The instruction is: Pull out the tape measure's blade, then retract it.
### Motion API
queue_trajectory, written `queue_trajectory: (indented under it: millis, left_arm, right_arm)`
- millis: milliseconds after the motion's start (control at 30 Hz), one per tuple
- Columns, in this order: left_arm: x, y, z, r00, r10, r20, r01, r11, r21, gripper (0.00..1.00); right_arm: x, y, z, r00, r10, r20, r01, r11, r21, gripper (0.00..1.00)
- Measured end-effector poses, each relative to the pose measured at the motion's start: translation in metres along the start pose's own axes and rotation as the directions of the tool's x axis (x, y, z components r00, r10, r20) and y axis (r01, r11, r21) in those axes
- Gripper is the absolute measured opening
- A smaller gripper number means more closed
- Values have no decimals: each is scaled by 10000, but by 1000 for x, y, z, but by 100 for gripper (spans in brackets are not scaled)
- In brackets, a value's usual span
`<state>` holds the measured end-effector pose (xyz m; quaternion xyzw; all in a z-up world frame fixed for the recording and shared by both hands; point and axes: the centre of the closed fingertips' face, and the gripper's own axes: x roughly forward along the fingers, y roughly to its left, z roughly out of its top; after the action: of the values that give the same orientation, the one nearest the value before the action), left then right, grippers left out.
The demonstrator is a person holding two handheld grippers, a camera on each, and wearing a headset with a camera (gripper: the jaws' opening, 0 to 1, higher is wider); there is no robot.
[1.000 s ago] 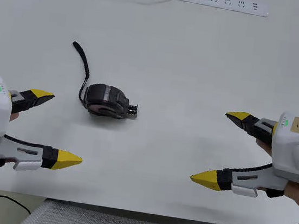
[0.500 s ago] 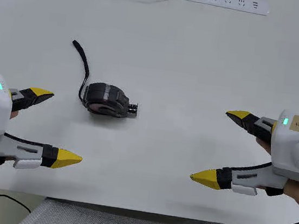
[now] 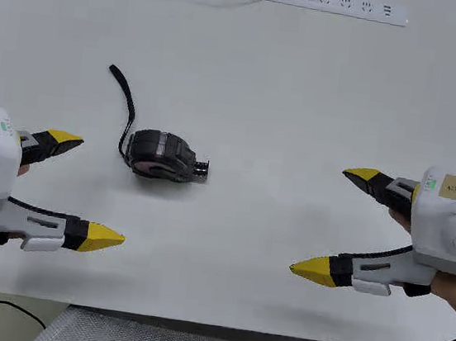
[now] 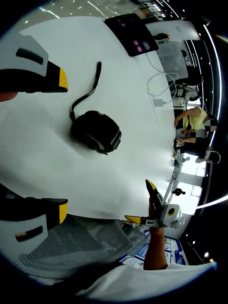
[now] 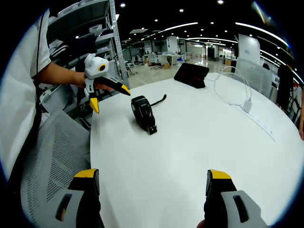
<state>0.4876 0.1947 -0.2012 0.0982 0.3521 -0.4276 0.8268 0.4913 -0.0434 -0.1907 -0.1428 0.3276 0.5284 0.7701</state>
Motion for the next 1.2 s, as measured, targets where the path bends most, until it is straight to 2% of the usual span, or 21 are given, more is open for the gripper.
queue_trajectory:
  millis: [567,1200]
  left_arm:
    - [9,7,1,9996,-143,-230,149,9995,291,88]
    - [23,18,10,9977,-326,-601,389,9936,1065,81]
  right_arm:
    - [10,-4,5,9996,259,-84,-261,9994,-245,91]
    - [24,-4,8,9970,676,-375,-701,9950,-707,90]
